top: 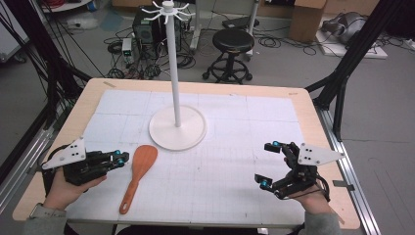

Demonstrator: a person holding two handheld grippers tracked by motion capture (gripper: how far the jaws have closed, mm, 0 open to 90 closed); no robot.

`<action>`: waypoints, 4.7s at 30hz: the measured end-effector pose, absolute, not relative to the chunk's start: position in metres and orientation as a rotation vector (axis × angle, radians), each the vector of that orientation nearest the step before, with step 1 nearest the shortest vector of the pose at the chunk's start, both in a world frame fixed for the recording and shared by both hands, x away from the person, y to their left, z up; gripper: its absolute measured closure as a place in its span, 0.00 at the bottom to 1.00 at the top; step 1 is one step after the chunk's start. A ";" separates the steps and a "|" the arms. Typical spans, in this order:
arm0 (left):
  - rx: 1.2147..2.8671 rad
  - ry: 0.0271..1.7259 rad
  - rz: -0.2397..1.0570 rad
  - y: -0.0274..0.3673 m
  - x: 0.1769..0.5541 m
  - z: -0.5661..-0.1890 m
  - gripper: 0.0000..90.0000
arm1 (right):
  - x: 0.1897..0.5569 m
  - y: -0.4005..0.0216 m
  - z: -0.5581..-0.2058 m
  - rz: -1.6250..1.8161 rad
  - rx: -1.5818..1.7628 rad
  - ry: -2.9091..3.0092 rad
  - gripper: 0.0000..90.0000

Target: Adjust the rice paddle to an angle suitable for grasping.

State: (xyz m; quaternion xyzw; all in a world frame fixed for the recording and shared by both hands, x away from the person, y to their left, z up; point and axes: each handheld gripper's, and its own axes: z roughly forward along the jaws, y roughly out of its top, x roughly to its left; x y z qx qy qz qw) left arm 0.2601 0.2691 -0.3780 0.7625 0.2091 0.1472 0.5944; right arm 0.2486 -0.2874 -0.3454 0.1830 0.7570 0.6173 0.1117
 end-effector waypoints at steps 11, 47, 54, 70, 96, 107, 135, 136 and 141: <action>1.831 0.520 0.325 0.265 0.267 -0.392 1.00 | 0.250 -0.284 -0.348 1.777 0.537 2.234 0.01; 2.036 0.579 0.162 0.277 0.267 -0.441 1.00 | 0.255 -0.286 -0.351 1.774 0.560 2.245 0.01; 2.064 0.587 0.167 0.275 0.268 -0.443 1.00 | 0.255 -0.285 -0.351 1.772 0.565 2.251 0.01; 2.130 0.594 0.154 0.272 0.268 -0.449 1.00 | 0.256 -0.285 -0.353 1.767 0.560 2.255 0.01; 2.144 0.581 0.128 0.262 0.270 -0.450 1.00 | 0.256 -0.284 -0.355 1.773 0.574 2.281 0.01; 2.156 0.566 0.120 0.248 0.270 -0.449 1.00 | 0.257 -0.283 -0.357 1.766 0.575 2.293 0.01; 2.062 0.559 0.152 0.218 0.274 -0.437 1.00 | 0.257 -0.282 -0.358 1.758 0.573 2.296 0.01; 2.055 0.560 0.162 0.218 0.276 -0.435 1.00 | 0.257 -0.282 -0.358 1.759 0.575 2.299 0.01; 2.031 0.556 0.204 0.215 0.282 -0.430 1.00 | 0.257 -0.281 -0.359 1.752 0.579 2.301 0.01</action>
